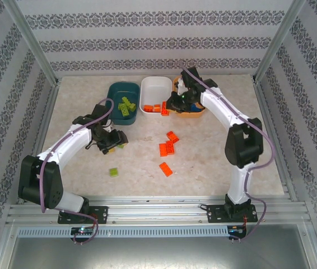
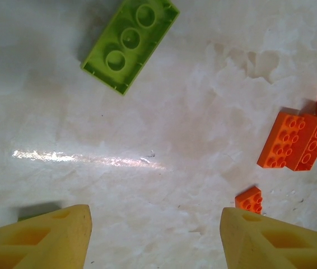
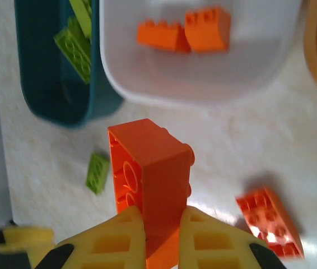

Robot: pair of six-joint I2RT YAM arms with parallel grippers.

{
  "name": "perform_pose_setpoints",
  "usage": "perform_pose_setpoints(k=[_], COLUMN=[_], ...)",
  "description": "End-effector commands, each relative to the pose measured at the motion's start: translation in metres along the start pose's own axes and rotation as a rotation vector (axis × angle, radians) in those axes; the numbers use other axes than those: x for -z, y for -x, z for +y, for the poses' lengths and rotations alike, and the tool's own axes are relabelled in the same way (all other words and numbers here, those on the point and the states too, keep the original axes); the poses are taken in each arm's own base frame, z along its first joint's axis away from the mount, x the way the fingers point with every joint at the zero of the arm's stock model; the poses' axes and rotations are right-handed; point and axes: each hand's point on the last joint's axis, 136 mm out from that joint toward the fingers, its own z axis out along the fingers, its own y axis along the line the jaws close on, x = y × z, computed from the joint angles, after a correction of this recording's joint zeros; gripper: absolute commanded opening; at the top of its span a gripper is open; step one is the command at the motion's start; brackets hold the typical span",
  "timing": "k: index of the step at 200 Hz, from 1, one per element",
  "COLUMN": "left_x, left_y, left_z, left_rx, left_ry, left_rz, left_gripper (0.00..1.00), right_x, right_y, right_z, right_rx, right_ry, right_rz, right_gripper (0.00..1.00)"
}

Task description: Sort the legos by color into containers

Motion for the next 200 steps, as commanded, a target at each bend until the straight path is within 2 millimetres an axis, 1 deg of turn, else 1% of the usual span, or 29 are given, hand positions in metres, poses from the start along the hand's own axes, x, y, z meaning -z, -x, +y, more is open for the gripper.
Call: perform_pose_setpoints(k=[1, 4, 7, 32, 46, 57, 68, 86, 116, 124, 143, 158, 161, 168, 184, 200], left_x=[0.001, 0.0, 0.0, 0.004, 0.006, 0.009, 0.011, 0.012, 0.004, 0.002, -0.003, -0.006, -0.006, -0.007, -0.011, -0.016], left_y=[-0.008, -0.009, -0.009, -0.01, -0.009, -0.008, -0.006, -0.001, 0.004, 0.005, 0.007, 0.009, 0.01, 0.011, 0.014, 0.017], left_z=[0.0, 0.001, 0.001, 0.005, 0.007, 0.008, 0.009, 0.01, 0.009, 0.008, 0.003, 0.001, 0.0, -0.001, -0.007, -0.015], left_rx=[-0.005, -0.005, -0.007, -0.03, -0.051, -0.07, -0.087, -0.104, -0.106, -0.101, -0.079, -0.066, -0.064, -0.057, -0.048, -0.043], left_ry=[-0.01, -0.008, -0.006, 0.022, 0.043, 0.06, 0.076, 0.089, 0.085, 0.077, 0.048, 0.033, 0.03, 0.025, 0.004, -0.018], left_rz=[0.015, 0.017, 0.019, 0.02, 0.024, 0.026, 0.031, 0.034, 0.056, 0.06, 0.055, 0.046, 0.045, 0.042, 0.039, 0.029], left_gripper=[0.63, 0.63, 0.63, 0.64, 0.64, 0.65, 0.65, 0.68, 0.69, 0.69, 0.69, 0.69, 0.69, 0.69, 0.69, 0.69], right_x=[-0.016, -0.016, -0.021, -0.034, -0.042, -0.044, -0.048, -0.052, -0.043, -0.038, -0.025, -0.008, -0.007, 0.003, 0.019, 0.027], right_y=[0.029, 0.033, 0.036, 0.065, 0.074, 0.082, 0.087, 0.091, 0.092, 0.091, 0.088, 0.083, 0.081, 0.076, 0.055, 0.022], right_z=[0.012, 0.014, 0.011, 0.007, 0.002, 0.0, -0.004, -0.003, 0.001, 0.003, 0.006, 0.011, 0.009, 0.012, 0.009, -0.002], right_rx=[-0.064, -0.065, -0.073, -0.067, -0.077, -0.084, -0.101, -0.115, -0.086, -0.07, -0.031, -0.007, -0.003, 0.018, 0.063, 0.118], right_ry=[0.059, 0.063, 0.057, 0.03, 0.018, 0.017, 0.02, 0.044, 0.049, 0.049, 0.031, 0.033, 0.027, 0.018, -0.032, -0.111], right_rz=[0.002, -0.003, 0.002, -0.022, -0.015, -0.02, -0.019, -0.022, -0.036, -0.035, -0.045, -0.048, -0.043, -0.047, -0.026, 0.023], right_gripper=[0.13, 0.14, 0.14, 0.15, 0.16, 0.18, 0.2, 0.26, 0.39, 0.42, 0.44, 0.45, 0.45, 0.45, 0.48, 0.54])
